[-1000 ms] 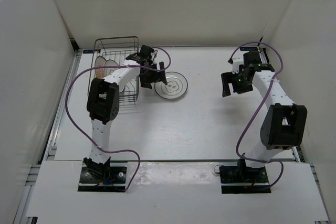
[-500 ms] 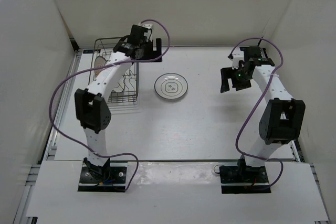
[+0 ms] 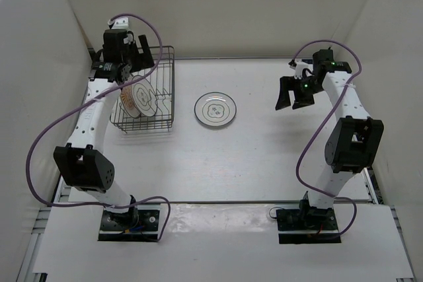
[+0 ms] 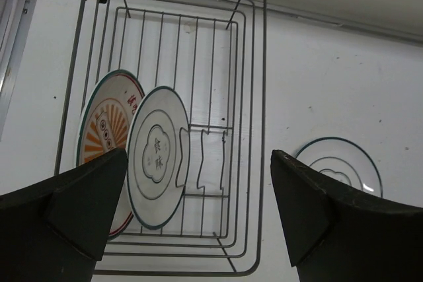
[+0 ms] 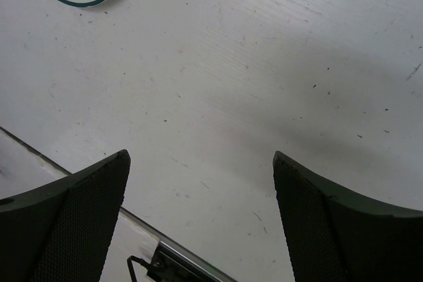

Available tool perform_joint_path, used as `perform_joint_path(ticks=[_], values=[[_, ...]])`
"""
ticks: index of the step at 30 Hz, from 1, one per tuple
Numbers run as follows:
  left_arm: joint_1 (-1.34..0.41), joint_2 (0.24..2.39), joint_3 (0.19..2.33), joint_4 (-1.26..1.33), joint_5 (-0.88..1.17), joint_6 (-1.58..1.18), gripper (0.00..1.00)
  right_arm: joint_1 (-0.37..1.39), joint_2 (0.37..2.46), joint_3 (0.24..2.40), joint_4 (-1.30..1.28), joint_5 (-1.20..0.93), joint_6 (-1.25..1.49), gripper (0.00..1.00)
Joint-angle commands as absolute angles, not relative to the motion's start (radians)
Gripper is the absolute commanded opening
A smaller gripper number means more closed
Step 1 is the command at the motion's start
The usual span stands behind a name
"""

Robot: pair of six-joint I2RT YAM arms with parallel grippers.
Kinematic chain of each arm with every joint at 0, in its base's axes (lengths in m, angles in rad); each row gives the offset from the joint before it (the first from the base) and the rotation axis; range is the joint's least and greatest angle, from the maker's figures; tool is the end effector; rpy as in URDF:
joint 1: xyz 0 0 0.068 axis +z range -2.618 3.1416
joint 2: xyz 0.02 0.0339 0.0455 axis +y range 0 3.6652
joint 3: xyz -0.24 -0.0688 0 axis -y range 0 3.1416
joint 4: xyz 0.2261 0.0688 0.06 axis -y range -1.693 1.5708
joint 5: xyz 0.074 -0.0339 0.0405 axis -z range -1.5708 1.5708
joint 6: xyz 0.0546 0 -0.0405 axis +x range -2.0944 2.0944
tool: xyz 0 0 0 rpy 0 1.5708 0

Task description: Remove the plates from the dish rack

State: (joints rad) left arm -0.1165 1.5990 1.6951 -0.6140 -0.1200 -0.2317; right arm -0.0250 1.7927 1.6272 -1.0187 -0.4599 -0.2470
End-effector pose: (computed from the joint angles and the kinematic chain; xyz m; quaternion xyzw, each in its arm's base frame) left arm 0.3558 -0.0351 0.3714 -0.0798 0.8599 -0.0358 0.5030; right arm 0.3526 0.0154 0.2557 -0.1494 0.9448 0.1963 0.2156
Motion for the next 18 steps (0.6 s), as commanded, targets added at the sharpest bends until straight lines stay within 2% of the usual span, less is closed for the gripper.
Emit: perform_joint_path(ticks=[1,18], values=[[-0.100,1.594,1.683,-0.712,-0.161,-0.196,1.00,-0.026,1.798,1.638,-1.048,-0.499,-0.262,0.90],[-0.100,1.736,1.686,-0.825,-0.236,-0.218,1.00,-0.028,1.799,1.640,-1.051,-0.457,-0.272,0.90]])
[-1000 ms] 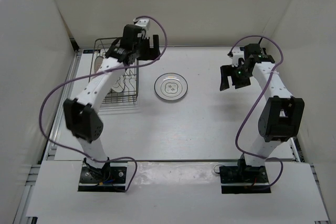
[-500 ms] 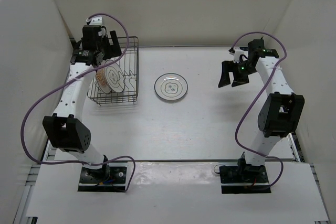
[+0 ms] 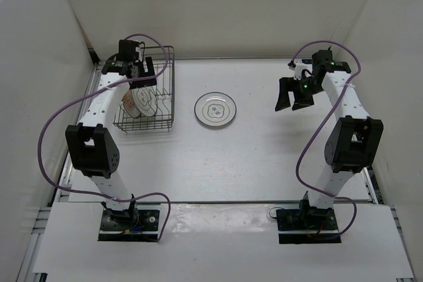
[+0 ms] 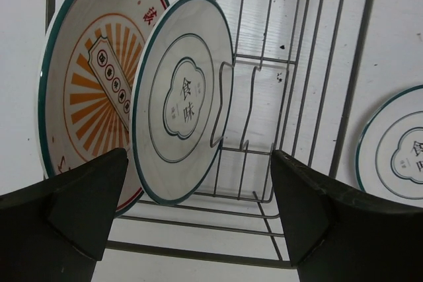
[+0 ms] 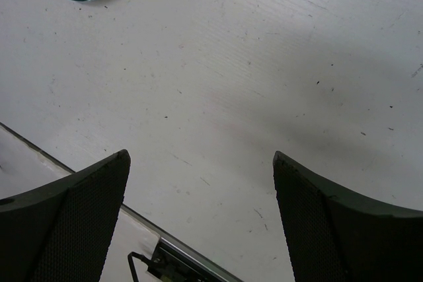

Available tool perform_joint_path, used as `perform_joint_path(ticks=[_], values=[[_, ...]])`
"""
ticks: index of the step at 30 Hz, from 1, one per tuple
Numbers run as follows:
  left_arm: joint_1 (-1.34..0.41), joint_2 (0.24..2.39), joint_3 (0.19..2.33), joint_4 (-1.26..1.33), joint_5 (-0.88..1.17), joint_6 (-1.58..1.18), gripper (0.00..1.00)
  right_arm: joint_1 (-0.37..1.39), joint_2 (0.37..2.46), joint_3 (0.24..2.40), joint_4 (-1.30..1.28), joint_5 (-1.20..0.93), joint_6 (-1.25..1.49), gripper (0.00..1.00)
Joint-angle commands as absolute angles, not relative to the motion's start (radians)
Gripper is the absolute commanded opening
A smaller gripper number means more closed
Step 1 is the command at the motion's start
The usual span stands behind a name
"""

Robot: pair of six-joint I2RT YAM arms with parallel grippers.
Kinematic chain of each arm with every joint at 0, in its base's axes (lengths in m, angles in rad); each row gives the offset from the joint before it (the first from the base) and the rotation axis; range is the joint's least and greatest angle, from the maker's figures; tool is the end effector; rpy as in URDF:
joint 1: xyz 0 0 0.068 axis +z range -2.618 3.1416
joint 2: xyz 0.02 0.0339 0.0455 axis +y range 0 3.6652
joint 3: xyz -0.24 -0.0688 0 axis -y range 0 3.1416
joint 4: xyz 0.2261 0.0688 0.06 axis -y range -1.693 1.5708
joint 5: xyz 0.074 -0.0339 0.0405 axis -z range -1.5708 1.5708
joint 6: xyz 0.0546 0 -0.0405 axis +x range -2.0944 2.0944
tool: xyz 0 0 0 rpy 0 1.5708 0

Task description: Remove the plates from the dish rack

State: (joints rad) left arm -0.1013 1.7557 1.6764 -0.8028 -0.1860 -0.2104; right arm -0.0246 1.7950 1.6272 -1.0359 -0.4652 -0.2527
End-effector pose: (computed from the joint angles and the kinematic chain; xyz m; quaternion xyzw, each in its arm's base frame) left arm 0.3745 -0.0279 0.2927 -0.0824 0.9341 0.0342 0.3456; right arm 0.3509 0.0159 0.2543 -0.1507 0.9457 0.1999 0.2072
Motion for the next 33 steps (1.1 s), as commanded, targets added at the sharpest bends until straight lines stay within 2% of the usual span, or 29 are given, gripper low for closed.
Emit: perform_joint_path(ticks=[1,11,12,13,17,26,33], values=[[-0.098,1.743,1.690,-0.824,-0.239,-0.215,1.00,-0.029,1.798,1.640,-1.051,-0.454,-0.272,0.90],[-0.100,1.818,1.704,-0.861,-0.281,-0.187,0.96,-0.026,1.795,1.631,-1.045,-0.433,-0.270,0.90],[-0.098,1.819,1.706,-0.851,-0.293,-0.186,0.94,-0.028,1.793,1.631,-1.045,-0.433,-0.273,0.90],[-0.098,1.827,1.707,-0.851,-0.299,-0.187,0.86,-0.029,1.796,1.629,-1.046,-0.431,-0.276,0.90],[-0.100,1.861,1.720,-0.839,-0.305,-0.186,0.80,-0.031,1.793,1.625,-1.048,-0.426,-0.279,0.90],[-0.100,1.887,1.741,-0.822,-0.307,-0.207,0.46,-0.034,1.781,1.598,-1.037,-0.416,-0.276,0.90],[-0.103,1.865,1.749,-0.815,-0.311,-0.227,0.28,-0.035,1.775,1.585,-1.032,-0.402,-0.261,0.90]])
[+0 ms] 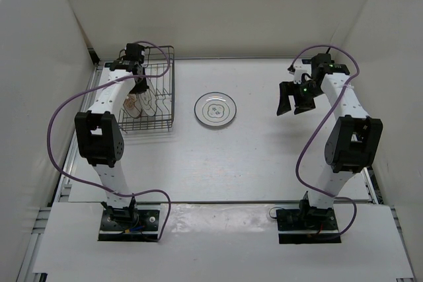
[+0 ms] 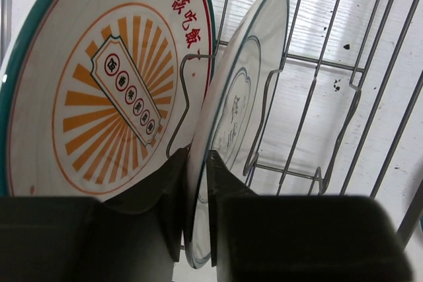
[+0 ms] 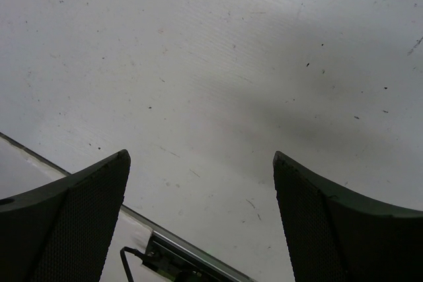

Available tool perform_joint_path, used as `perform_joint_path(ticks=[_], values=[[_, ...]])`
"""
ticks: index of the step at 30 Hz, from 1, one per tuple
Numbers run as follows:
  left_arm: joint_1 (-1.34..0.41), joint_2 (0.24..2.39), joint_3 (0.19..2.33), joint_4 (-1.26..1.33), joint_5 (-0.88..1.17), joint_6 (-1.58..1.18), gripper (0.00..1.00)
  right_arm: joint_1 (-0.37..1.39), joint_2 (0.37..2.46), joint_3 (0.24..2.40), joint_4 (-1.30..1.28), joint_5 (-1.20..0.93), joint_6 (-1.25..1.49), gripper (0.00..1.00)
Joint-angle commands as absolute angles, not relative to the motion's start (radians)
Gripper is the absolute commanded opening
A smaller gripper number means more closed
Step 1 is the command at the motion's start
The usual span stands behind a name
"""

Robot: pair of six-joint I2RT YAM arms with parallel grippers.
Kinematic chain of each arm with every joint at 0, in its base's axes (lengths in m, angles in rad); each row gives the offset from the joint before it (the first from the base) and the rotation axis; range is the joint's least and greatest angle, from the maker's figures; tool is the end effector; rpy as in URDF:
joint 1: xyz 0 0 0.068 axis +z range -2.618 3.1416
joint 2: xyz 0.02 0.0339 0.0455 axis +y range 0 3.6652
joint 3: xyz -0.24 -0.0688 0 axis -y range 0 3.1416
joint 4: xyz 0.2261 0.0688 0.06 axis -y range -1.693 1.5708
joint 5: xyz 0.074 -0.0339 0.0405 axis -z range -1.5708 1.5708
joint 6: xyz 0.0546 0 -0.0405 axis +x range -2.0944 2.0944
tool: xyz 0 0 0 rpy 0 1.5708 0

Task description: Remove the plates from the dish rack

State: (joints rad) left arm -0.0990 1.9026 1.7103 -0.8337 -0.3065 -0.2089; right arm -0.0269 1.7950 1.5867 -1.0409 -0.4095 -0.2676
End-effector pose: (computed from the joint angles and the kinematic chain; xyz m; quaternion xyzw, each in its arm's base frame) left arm 0.3966 -0.0228 0.2483 -0.0933 0.9481 0.1045 0.2853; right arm 0.3467 0.0124 0.2417 -0.1484 0.9556 0.1755 0.1845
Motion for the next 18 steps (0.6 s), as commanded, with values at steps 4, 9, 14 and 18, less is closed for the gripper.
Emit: perform_joint_path(ticks=[4,9,14,18], values=[[-0.115,1.844,1.753,-0.811,-0.308,-0.235,0.21,-0.035,1.781,1.586,-1.032,-0.402,-0.258,0.90],[-0.149,1.822,1.770,-0.805,-0.319,-0.215,0.12,-0.034,1.786,1.592,-1.028,-0.396,-0.242,0.90],[-0.167,1.778,1.805,-0.789,-0.336,-0.203,0.11,-0.034,1.790,1.586,-1.023,-0.402,-0.232,0.90],[-0.172,1.750,1.827,-0.741,-0.341,-0.190,0.09,-0.035,1.786,1.575,-1.025,-0.405,-0.229,0.90]])
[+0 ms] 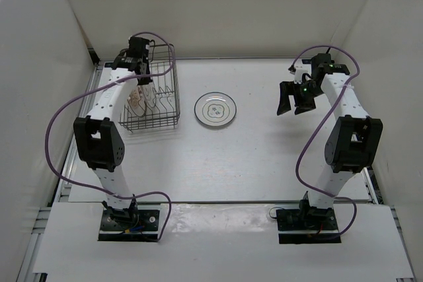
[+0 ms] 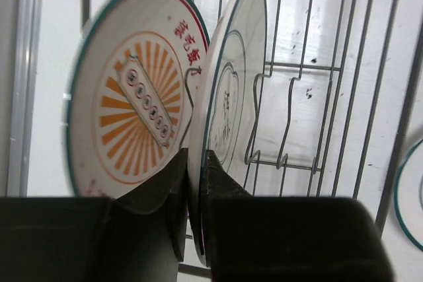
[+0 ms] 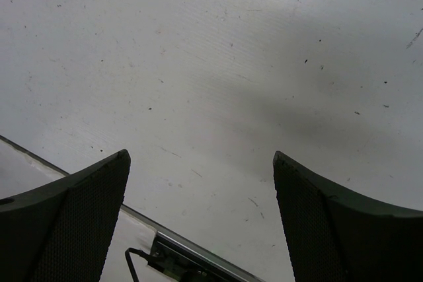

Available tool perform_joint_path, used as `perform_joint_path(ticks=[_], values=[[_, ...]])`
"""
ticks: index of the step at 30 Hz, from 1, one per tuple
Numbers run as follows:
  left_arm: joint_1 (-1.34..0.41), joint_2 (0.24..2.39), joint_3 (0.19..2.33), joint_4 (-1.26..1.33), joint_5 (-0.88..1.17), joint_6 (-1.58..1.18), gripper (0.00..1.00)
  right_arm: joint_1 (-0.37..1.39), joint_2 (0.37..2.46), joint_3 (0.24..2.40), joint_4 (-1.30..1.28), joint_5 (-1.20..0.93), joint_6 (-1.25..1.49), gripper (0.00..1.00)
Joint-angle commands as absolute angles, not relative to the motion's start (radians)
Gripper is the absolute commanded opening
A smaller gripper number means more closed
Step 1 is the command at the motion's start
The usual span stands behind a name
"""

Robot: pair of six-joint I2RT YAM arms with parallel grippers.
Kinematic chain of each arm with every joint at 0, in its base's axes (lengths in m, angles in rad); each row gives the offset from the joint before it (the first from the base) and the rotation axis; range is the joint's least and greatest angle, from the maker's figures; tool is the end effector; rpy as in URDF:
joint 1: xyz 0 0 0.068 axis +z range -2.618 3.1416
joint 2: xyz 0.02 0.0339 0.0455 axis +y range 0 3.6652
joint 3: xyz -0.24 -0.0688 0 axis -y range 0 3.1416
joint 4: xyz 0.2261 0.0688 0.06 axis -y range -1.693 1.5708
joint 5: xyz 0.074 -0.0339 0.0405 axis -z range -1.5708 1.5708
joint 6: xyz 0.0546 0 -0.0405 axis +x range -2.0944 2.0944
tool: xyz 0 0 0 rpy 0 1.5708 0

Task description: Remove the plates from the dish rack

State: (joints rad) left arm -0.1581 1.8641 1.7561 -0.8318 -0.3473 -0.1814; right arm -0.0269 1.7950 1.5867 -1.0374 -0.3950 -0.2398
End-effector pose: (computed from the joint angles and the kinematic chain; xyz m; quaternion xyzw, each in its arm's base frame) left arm 0.3926 -0.0438 0.2773 -0.0645 0.9357 0.1103 0.3290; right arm 0.3472 0.0117 0.2416 -0.1344 0.9588 0.1708 0.1830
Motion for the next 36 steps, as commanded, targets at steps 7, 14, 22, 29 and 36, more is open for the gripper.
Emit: perform_joint_path(ticks=[7,14,22,29,36], values=[[-0.173,1.692,1.855,-0.666,-0.348,-0.172,0.09,-0.035,1.779,1.568,-1.020,-0.403,-0.230,0.90],[-0.172,1.600,1.807,-0.511,-0.281,-0.280,0.00,-0.035,1.775,1.557,-1.023,-0.403,-0.233,0.90],[-0.182,1.733,1.850,-0.305,0.199,-0.571,0.00,-0.034,1.786,1.569,-1.023,-0.405,-0.235,0.90],[-0.273,1.902,1.856,-0.267,0.397,-0.712,0.00,-0.035,1.776,1.556,-1.026,-0.393,-0.245,0.90],[-0.341,1.985,1.787,-0.307,0.423,-0.700,0.00,-0.038,1.753,1.523,-1.020,-0.380,-0.253,0.90]])
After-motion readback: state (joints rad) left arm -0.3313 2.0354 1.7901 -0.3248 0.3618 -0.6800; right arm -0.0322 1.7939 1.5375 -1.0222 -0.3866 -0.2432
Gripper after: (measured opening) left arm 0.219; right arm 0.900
